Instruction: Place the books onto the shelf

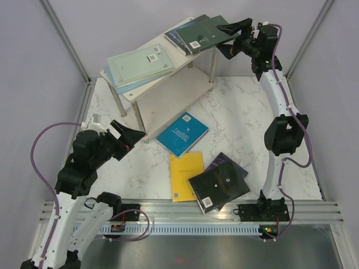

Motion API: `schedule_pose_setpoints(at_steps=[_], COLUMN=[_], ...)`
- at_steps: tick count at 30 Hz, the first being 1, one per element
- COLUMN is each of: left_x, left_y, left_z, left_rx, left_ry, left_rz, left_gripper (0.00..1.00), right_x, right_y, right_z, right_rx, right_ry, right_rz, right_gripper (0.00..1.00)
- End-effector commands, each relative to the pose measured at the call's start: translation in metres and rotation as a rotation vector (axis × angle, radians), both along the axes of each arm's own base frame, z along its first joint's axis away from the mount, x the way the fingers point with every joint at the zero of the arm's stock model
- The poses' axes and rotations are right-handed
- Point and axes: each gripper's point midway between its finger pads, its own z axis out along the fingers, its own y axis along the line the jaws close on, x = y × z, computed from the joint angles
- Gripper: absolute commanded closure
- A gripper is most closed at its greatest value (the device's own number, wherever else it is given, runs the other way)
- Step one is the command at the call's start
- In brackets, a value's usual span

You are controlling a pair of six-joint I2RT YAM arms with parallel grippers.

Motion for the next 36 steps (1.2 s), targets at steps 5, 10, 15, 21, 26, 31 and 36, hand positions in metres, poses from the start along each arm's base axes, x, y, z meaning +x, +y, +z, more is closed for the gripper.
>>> schedule_pose_setpoints(at_steps=[5, 10, 15, 21, 26, 31, 36], left_x=[0.007, 0.007, 0.004, 0.004, 0.008, 0.012, 0.013], left_y=[0.002, 0.001, 0.001, 0.002, 0.000, -0.001, -0.001], left_z=[0.011, 0.011, 0.010, 0.008, 0.003, 0.012, 0.013], left_rx=[0.020, 0.012, 0.003, 0.002, 0.013, 0.024, 0.030], left_ry=[-0.041, -0.039, -0.040, -0.038, -0.020, -0.036, -0.039], left_rz=[0.005, 0.004, 0.004, 0.011, 0.004, -0.004, -0.012], left_gripper=[0.05, 0.06, 0.07, 0.07, 0.07, 0.07, 0.07], right_x=[-0.024, -0.028, -0.031, -0.023, -0.007, 0.003, 0.008], right_y=[-0.001, -0.004, -0.008, -0.003, 0.019, 0.040, 0.034], right_z=[-0.001, 0.004, 0.016, 0.029, 0.029, 0.025, 0.009], right_rx=[-0.051, -0.057, -0.063, -0.032, -0.001, 0.041, 0.024], right_ry=[-0.008, -0.016, -0.042, -0.060, -0.068, -0.066, -0.042], right_rz=[0.082, 0.059, 0.031, 0.027, 0.043, 0.057, 0.039], right_gripper=[0.27, 0.58, 0.82, 0.85, 0.84, 0.77, 0.42])
